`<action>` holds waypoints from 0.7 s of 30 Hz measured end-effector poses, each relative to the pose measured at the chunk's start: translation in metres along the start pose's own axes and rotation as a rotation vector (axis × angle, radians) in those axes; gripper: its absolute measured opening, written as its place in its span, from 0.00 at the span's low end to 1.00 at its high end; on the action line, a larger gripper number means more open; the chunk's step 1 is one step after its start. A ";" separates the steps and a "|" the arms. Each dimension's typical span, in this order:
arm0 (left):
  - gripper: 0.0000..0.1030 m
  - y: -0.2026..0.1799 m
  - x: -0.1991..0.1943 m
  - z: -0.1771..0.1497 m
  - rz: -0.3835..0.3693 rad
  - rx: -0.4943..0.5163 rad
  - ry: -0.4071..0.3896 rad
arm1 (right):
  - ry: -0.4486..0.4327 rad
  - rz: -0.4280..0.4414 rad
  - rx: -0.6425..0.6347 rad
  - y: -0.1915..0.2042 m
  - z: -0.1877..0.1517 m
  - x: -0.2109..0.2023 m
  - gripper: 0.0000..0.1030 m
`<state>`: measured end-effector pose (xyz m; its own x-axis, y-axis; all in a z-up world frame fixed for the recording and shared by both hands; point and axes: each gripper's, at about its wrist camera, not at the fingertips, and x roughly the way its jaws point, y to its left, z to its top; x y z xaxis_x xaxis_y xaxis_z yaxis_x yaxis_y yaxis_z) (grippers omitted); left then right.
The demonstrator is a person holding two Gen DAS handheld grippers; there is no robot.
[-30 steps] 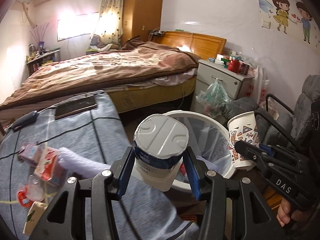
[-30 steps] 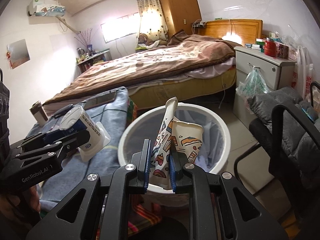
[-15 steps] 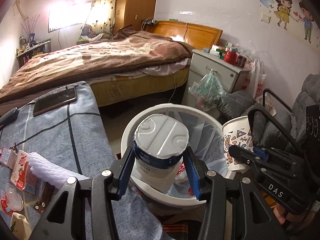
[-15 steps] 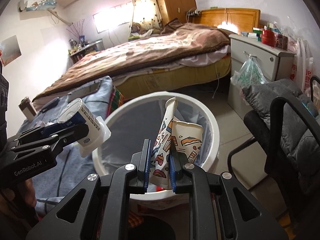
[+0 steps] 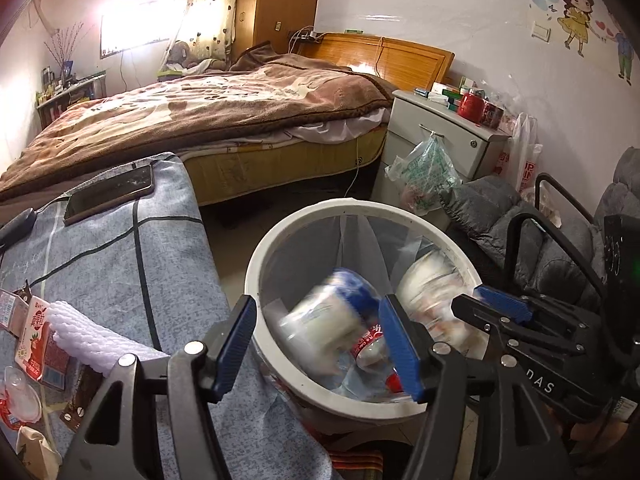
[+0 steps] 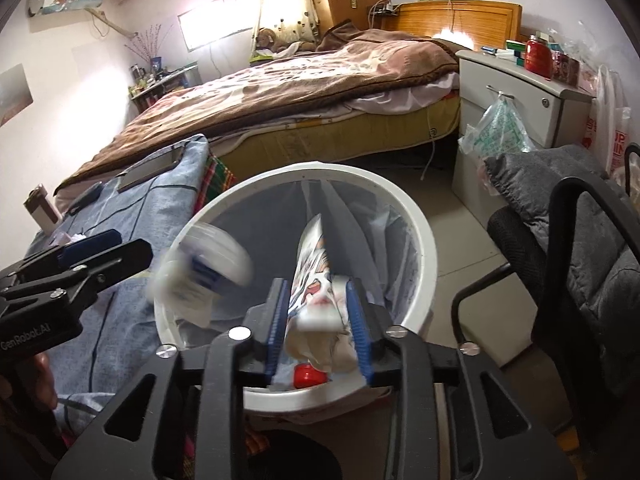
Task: Collect trash
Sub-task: 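Open both grippers over the bin, dropping both cups inside, then move both open tools back toward the remaining trash on the mattress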
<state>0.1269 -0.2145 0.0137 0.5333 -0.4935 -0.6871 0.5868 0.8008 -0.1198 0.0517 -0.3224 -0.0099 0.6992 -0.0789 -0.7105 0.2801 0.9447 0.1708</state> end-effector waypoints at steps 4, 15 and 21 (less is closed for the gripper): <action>0.67 0.002 -0.001 -0.002 -0.001 -0.008 0.002 | -0.008 0.002 0.007 -0.001 -0.002 -0.003 0.48; 0.68 0.012 -0.019 -0.010 0.022 -0.027 -0.023 | -0.036 0.003 -0.007 0.010 -0.003 -0.012 0.48; 0.68 0.019 -0.035 -0.015 0.037 -0.039 -0.043 | -0.059 0.007 -0.028 0.019 -0.004 -0.020 0.48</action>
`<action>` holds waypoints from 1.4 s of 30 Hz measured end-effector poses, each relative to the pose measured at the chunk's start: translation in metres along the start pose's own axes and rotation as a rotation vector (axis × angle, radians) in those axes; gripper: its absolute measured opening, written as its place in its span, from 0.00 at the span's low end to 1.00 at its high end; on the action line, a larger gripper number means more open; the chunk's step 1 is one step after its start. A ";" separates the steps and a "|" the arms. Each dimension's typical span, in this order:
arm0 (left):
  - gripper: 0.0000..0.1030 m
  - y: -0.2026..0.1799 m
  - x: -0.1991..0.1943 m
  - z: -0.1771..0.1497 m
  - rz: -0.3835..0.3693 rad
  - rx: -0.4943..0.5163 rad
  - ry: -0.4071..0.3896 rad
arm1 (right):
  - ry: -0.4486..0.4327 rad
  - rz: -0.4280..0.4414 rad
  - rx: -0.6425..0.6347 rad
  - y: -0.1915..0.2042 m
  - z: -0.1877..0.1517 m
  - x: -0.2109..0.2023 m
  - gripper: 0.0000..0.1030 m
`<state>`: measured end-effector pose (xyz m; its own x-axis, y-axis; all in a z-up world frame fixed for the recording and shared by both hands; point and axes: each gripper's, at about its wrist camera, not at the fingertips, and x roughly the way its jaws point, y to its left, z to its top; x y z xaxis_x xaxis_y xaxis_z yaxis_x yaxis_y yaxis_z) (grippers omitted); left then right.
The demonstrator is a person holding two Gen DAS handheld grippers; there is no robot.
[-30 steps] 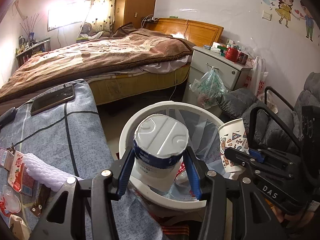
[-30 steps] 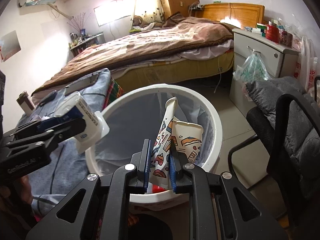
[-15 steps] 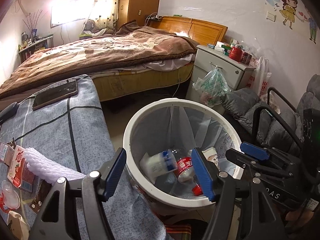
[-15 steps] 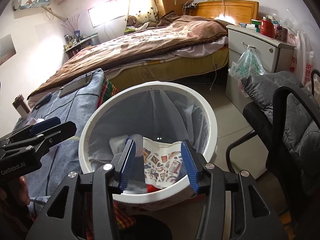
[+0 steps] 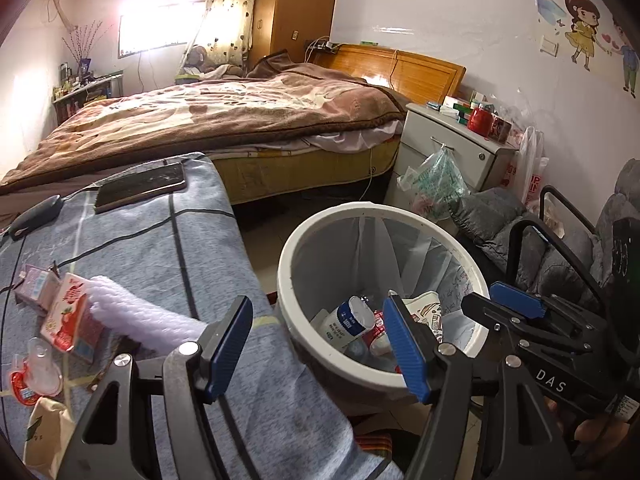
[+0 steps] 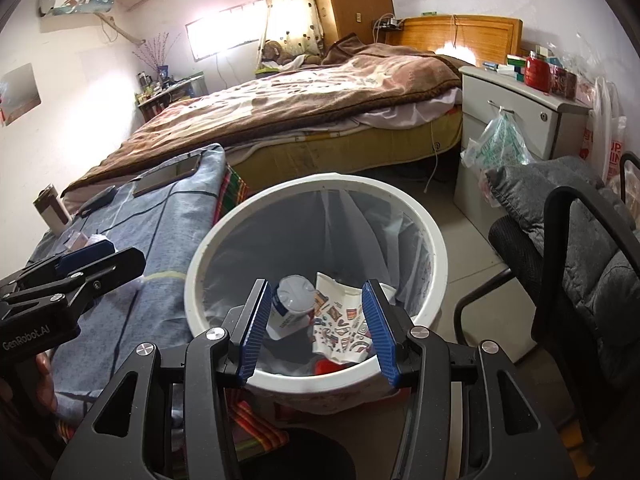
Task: Collect trash
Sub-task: 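Move both open tools back toward the remaining trash on the mattress, then grasp the cream cloth bag with the left gripper while the right grasps the white foam net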
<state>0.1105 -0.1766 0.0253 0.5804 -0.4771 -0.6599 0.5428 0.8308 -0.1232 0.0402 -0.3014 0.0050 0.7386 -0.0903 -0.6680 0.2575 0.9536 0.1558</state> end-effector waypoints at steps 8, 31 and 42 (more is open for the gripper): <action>0.68 0.017 -0.027 -0.008 0.044 -0.022 -0.036 | -0.030 0.029 -0.023 0.017 -0.001 -0.008 0.48; 0.68 0.116 -0.094 -0.062 0.243 -0.152 -0.090 | -0.039 0.164 -0.166 0.096 -0.009 0.001 0.48; 0.68 0.167 -0.109 -0.087 0.334 -0.222 -0.065 | 0.007 0.218 -0.259 0.139 -0.011 0.025 0.48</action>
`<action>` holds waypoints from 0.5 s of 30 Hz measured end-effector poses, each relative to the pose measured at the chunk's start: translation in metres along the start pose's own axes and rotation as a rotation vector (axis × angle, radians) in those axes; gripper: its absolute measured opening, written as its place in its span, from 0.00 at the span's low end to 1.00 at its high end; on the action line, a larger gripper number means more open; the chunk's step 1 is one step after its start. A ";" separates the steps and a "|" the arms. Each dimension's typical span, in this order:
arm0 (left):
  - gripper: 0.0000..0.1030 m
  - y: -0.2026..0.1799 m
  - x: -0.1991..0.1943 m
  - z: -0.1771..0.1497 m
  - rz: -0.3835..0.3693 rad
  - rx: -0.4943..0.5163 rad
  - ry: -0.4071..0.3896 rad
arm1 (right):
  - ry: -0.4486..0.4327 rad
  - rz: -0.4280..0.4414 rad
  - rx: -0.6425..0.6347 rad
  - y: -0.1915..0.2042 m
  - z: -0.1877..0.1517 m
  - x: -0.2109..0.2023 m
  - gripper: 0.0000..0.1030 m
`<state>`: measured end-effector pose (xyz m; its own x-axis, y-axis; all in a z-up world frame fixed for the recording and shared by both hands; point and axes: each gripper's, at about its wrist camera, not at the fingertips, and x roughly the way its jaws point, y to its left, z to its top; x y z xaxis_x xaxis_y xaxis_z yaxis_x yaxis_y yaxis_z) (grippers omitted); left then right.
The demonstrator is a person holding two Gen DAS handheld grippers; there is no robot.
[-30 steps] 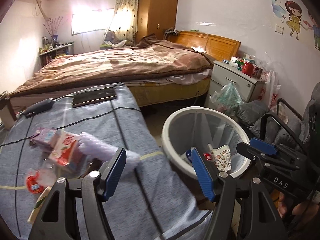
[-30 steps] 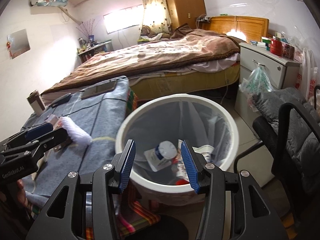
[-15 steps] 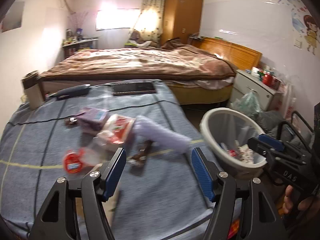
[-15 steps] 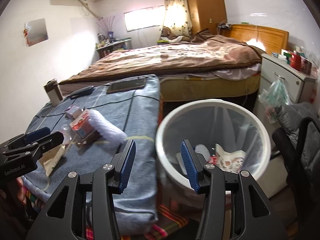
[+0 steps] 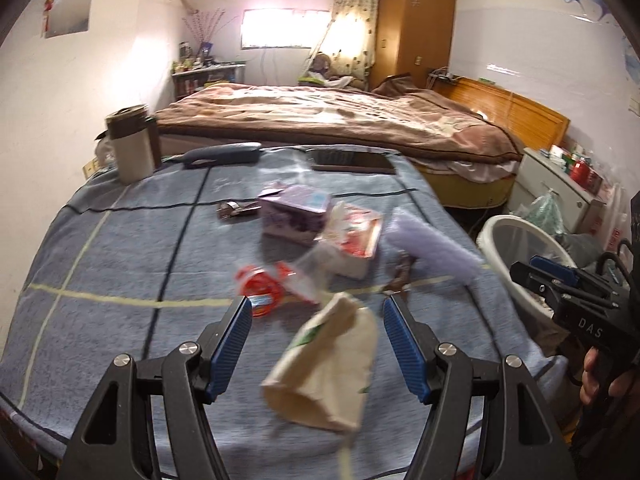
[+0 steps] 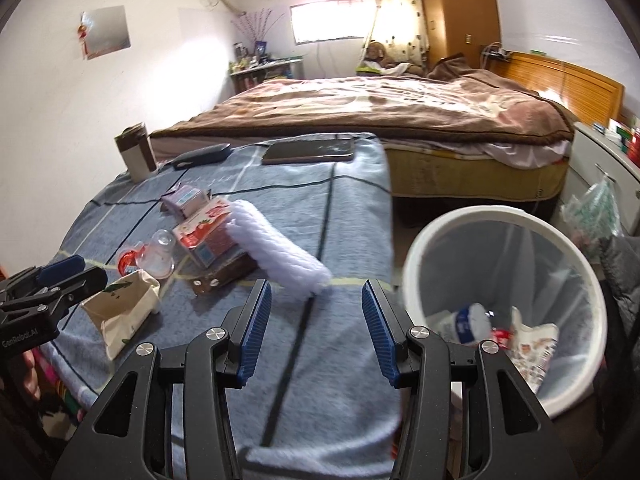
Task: Collect trash
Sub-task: 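Grasp the cream cloth bag with the left gripper while the right grasps the white foam net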
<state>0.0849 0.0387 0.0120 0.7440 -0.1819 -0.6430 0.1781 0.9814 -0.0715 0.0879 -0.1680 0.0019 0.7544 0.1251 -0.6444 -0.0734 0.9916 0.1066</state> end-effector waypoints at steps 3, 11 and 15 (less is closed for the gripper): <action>0.68 0.012 0.004 -0.003 0.006 -0.003 0.018 | 0.005 -0.006 -0.024 0.005 0.003 0.006 0.48; 0.69 0.022 0.013 -0.012 -0.046 -0.008 0.054 | 0.034 -0.019 -0.038 0.008 0.010 0.023 0.48; 0.69 0.018 0.023 -0.015 -0.063 0.008 0.086 | 0.044 -0.015 -0.061 0.012 0.013 0.030 0.48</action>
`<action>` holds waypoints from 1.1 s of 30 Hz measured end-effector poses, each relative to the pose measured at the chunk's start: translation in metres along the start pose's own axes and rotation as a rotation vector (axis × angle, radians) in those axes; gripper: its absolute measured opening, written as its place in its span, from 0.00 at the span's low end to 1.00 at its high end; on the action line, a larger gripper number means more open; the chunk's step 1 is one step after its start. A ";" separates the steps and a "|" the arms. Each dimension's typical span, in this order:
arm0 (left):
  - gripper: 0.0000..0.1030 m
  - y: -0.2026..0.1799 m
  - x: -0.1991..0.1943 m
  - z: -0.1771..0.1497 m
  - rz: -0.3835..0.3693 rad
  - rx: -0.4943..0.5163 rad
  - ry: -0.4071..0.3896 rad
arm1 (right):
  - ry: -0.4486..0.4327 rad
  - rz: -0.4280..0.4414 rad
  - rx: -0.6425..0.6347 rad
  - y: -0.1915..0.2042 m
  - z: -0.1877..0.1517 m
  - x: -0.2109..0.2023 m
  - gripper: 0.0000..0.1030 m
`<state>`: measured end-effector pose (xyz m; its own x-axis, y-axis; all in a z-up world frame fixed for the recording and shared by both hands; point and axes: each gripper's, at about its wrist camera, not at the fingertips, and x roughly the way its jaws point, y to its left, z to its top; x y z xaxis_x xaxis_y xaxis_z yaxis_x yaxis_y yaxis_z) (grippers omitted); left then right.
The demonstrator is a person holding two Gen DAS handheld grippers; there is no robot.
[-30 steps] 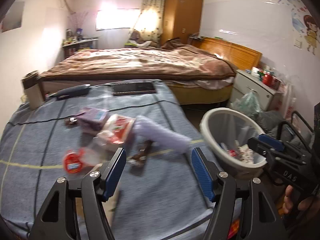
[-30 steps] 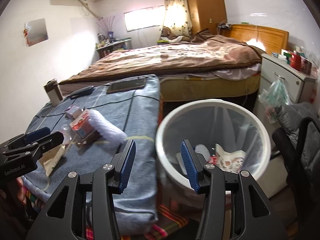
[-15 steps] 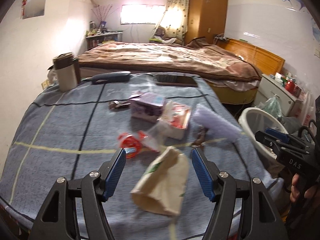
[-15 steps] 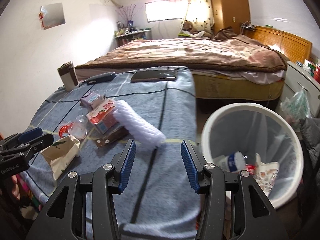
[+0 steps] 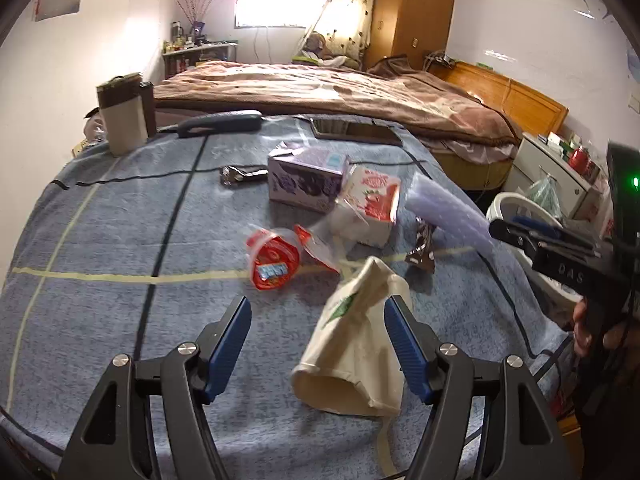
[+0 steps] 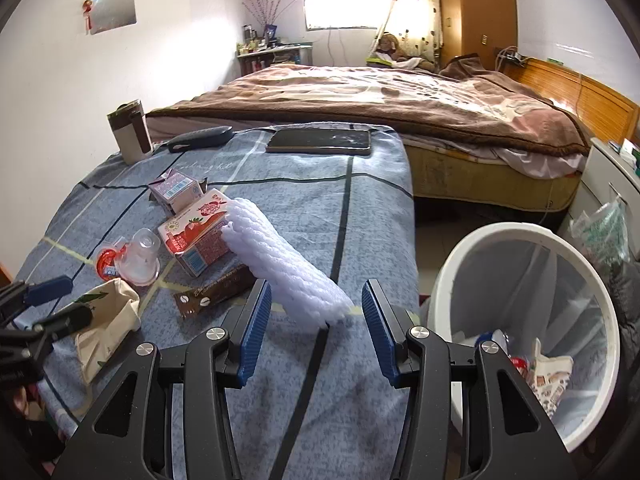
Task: Collect trash
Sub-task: 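Grasp the cream cloth bag with the left gripper while the right grasps the white foam net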
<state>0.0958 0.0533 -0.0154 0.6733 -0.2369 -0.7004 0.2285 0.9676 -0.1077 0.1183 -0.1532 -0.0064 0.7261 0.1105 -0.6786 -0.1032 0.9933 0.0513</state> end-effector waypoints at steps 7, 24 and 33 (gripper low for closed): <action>0.69 -0.005 0.017 -0.004 -0.024 0.015 0.058 | 0.054 0.034 -0.041 0.005 0.008 0.019 0.48; 0.69 -0.028 0.029 -0.010 -0.073 0.063 0.101 | 0.095 0.093 -0.037 0.007 0.007 0.030 0.40; 0.63 -0.022 0.028 -0.008 -0.084 0.012 0.088 | 0.083 0.087 -0.034 0.009 0.007 0.027 0.33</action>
<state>0.1039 0.0258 -0.0379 0.5870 -0.3085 -0.7485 0.2903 0.9433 -0.1611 0.1416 -0.1412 -0.0196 0.6546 0.1920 -0.7312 -0.1876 0.9782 0.0889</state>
